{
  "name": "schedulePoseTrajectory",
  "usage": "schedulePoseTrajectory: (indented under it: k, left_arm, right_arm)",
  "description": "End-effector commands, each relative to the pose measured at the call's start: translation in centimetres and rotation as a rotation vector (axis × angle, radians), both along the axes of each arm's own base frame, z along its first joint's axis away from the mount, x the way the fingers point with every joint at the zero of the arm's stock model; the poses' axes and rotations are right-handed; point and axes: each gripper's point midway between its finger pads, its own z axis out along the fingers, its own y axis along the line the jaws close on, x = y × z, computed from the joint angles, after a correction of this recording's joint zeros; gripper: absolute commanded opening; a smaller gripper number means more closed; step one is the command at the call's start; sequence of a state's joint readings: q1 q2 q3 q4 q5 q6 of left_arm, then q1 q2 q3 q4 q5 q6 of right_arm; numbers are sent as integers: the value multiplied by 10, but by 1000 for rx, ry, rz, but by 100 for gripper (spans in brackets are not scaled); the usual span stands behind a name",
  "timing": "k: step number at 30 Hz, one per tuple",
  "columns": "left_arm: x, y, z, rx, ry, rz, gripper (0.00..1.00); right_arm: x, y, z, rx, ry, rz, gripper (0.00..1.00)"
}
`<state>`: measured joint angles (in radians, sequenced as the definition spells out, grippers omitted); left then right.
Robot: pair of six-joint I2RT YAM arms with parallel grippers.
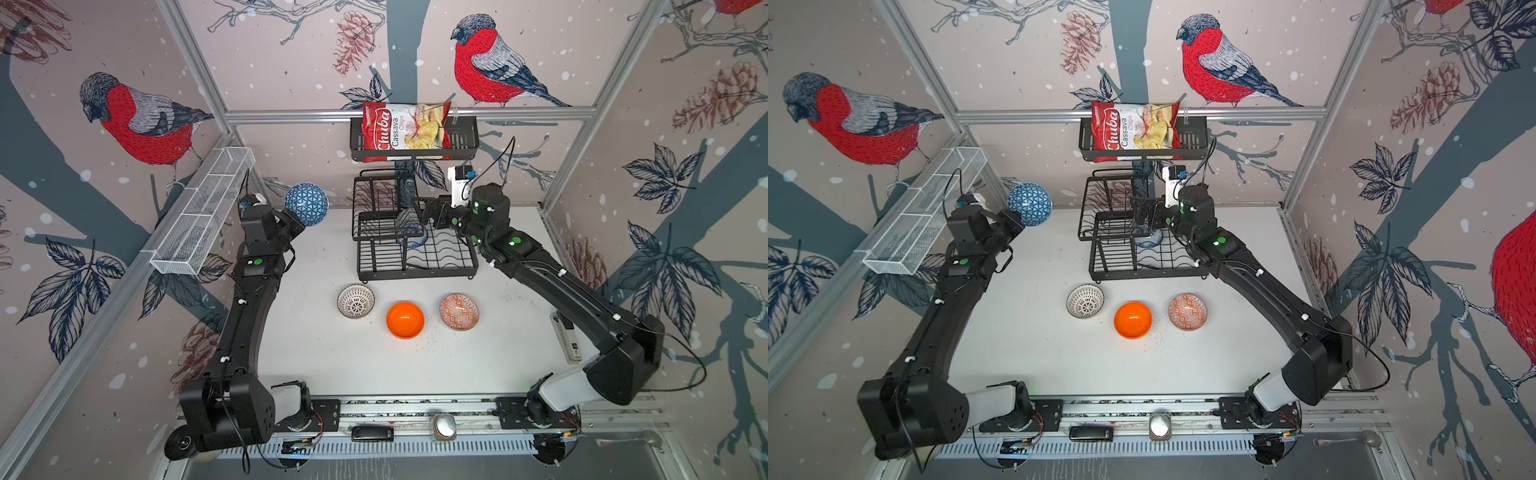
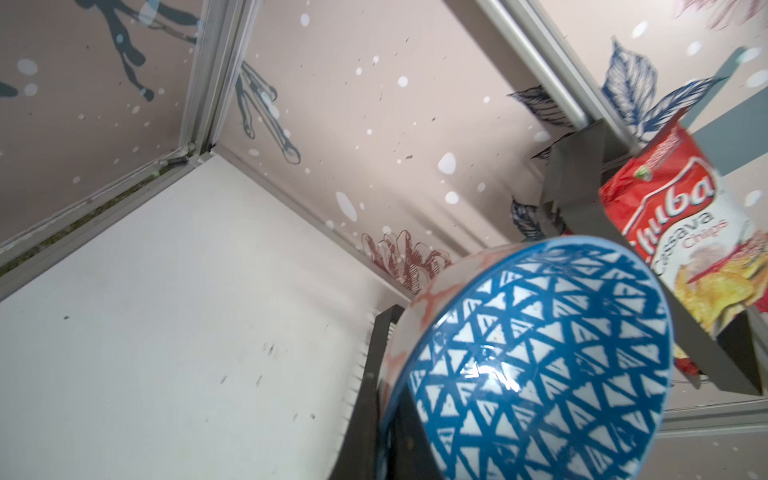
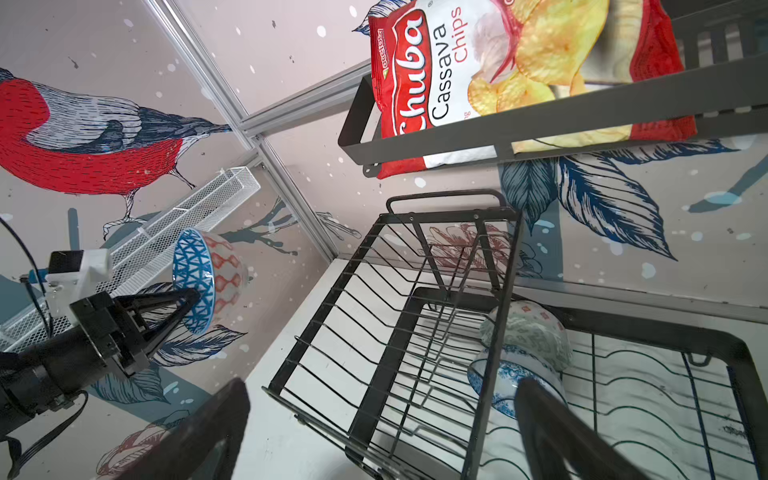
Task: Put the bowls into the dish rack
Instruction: 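Grasp and lift the blue-triangle bowl rim with the left gripper, then carry the blue-triangle bowl over the rack toward the right gripper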
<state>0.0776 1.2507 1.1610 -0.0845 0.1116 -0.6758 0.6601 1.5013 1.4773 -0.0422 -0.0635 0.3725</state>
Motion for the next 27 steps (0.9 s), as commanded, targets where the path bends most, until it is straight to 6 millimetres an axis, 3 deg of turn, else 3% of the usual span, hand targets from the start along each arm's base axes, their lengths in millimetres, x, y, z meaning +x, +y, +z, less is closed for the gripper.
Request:
schedulePoseTrajectory:
  k: [1,7,13,19,27]
  left_arm:
    - [5,-17,63,7,-212,-27,0]
    - [16,-62,103,-11,-347,-79,0]
    - [32,-117,124,-14,-438,-119,0]
    - [39,-157,131,20,-500,-78,0]
    - [49,-209,136,75,-549,-73,0]
  right_arm:
    - [1,-2,19,72,16,-13,100]
    - [11,-20,56,316,90,-58,100]
    - [17,-39,86,633,199,-14,100]
    - [13,-46,114,828,239,11,100]
    - [9,-45,127,1039,312,94,98]
